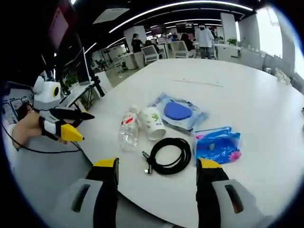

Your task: Arrange the tabletop items into an orderly group along one side of the table until the central work area is clear of visible clutter.

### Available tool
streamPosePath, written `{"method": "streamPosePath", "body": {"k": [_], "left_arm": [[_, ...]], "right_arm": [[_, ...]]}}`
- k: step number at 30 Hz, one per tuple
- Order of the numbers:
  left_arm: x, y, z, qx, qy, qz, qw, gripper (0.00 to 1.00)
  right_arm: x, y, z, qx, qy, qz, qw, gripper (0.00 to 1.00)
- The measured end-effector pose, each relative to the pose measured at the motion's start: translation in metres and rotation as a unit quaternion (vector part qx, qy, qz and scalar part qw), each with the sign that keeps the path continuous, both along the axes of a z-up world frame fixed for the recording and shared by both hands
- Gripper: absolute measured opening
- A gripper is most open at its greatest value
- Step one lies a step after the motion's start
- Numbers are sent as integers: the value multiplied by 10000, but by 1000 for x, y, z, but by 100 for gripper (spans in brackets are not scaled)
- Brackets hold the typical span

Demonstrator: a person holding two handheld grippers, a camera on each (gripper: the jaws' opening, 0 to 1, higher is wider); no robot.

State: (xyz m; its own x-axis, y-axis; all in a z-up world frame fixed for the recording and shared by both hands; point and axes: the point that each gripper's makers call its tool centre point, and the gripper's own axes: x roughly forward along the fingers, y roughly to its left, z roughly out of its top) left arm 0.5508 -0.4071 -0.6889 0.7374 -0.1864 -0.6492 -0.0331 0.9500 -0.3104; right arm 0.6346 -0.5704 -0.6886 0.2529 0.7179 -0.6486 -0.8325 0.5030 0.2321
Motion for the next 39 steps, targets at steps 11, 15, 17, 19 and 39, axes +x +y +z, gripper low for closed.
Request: {"method": "streamPosePath", "body": {"k": [11, 15, 17, 19, 39], "left_arm": [[-2, 10, 4, -229, -83, 330, 9992, 86], [-1, 9, 6, -253, -100, 339, 9991, 86], [-1, 9, 5, -254, -104, 345, 9990, 86], [-1, 10, 7, -272, -120, 379, 9988, 85], [-2, 14, 13, -606, -221, 680, 9956, 84]], "right_arm": [[-14, 28, 3, -64, -36, 447, 9990, 63], [-18, 35, 3, -98, -50, 574, 9983, 63], [-21, 39, 3, -108, -42, 638, 9979, 63], [-23, 42, 3, -130, -41, 694, 9975, 63], [-38, 77, -4, -207, 40, 1116, 9935, 62]]}}
